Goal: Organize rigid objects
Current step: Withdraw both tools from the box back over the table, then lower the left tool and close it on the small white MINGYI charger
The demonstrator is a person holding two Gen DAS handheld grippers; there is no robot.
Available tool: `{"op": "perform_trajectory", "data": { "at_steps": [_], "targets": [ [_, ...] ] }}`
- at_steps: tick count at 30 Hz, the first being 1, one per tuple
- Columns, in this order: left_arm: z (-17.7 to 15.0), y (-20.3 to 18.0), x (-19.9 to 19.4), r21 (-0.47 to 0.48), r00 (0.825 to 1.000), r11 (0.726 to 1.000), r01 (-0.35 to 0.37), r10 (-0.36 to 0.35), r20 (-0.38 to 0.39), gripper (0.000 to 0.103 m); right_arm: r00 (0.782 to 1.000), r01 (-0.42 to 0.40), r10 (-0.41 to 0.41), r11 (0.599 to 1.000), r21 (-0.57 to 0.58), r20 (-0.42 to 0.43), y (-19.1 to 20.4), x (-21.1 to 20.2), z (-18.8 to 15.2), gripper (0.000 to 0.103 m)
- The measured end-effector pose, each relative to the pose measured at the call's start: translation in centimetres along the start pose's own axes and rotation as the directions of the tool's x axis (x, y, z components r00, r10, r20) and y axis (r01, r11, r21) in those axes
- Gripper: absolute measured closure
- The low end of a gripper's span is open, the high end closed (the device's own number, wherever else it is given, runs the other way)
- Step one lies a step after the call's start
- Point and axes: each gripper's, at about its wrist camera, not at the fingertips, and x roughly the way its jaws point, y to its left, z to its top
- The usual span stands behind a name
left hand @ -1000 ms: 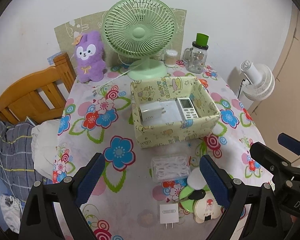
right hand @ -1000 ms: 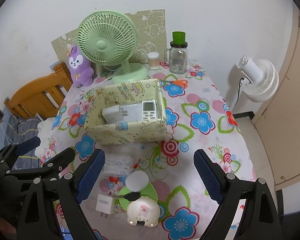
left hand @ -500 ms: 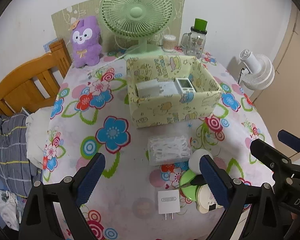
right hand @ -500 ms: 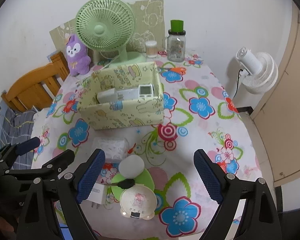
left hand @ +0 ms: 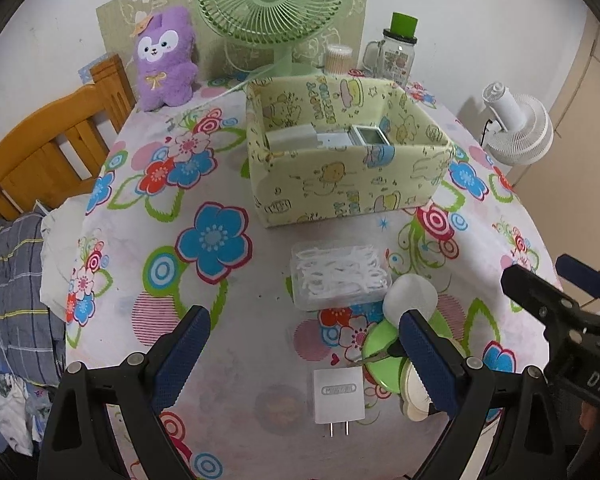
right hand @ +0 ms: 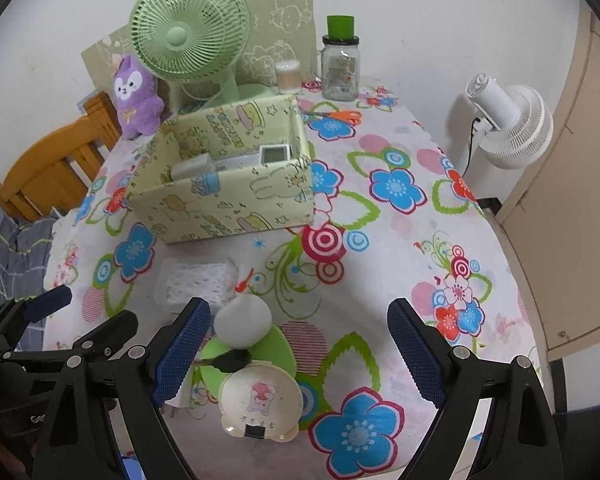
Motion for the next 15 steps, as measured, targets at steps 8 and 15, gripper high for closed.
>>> {"op": "perform_trajectory", "data": {
  "at_steps": [8,15],
  "targets": [
    [-1.4,-0.5,1.6,0.025,1.000,1.000,0.016,-0.016,-0.015,0.006,1.000,-0.009,0.009,1.000,-0.004,-0.010,0.5,1.8,-0.9,0.011],
    [-2.3,0.0,3.0,0.014,0.999,1.000,0.023,-0.023,-0.042,0.006,1.000,-0.021,0.020,1.000,-0.015,-0.014,1.1,3.0,-1.7,0.011]
  ]
}}
